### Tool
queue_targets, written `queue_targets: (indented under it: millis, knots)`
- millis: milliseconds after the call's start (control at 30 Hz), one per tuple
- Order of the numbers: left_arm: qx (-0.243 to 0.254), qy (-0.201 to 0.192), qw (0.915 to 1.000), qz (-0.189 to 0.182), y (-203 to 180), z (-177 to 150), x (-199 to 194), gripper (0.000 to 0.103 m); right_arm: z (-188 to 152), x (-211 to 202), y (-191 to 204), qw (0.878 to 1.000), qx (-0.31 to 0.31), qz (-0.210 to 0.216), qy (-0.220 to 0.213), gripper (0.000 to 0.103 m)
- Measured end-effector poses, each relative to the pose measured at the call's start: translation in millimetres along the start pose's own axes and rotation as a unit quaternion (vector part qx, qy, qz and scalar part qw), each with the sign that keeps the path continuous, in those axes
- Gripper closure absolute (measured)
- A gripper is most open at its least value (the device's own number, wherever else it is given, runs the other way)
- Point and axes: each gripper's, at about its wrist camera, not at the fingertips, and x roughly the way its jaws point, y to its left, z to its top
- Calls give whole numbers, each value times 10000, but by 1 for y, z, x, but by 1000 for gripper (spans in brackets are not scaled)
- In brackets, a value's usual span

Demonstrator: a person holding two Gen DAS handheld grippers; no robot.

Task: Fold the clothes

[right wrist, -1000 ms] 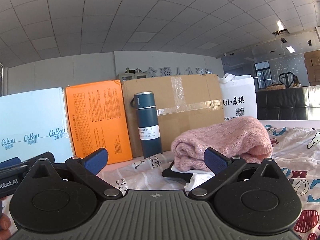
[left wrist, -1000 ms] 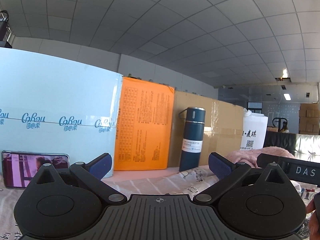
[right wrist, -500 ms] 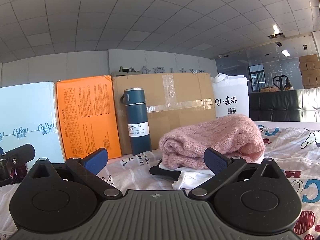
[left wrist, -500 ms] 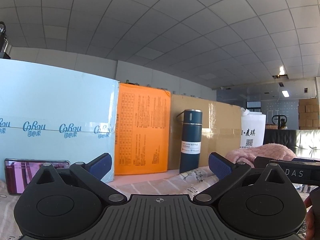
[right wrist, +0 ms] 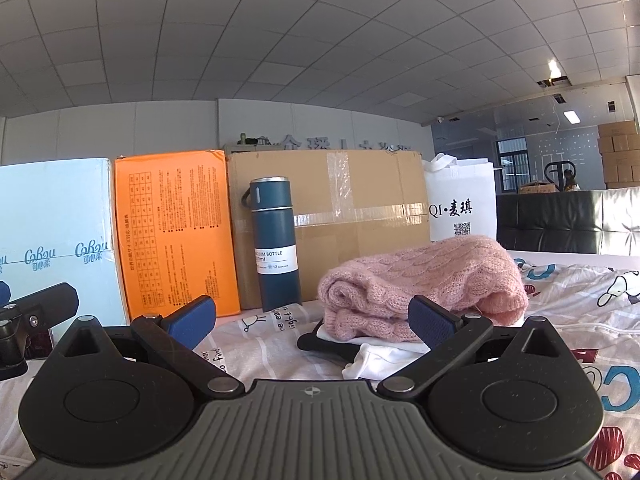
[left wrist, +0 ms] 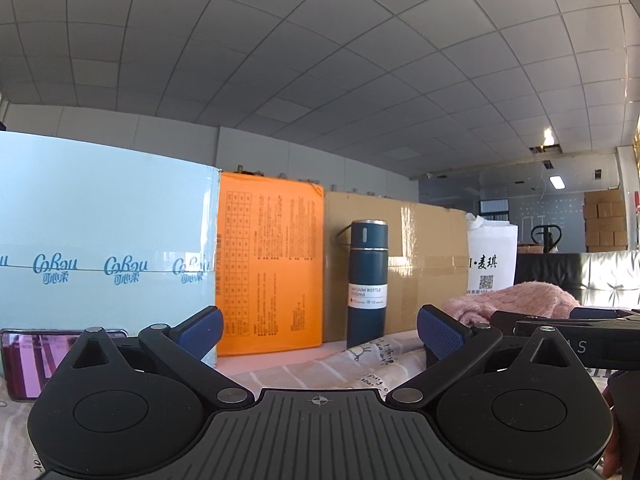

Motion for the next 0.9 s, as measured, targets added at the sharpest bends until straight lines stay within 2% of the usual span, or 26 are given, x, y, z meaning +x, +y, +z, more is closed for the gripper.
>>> queue_targets:
  millis: [900]
  knots:
    - [176, -113, 9998, -22, -5, 0, -2, 0, -1, 1, 1, 10000, -38, 79, 49, 0]
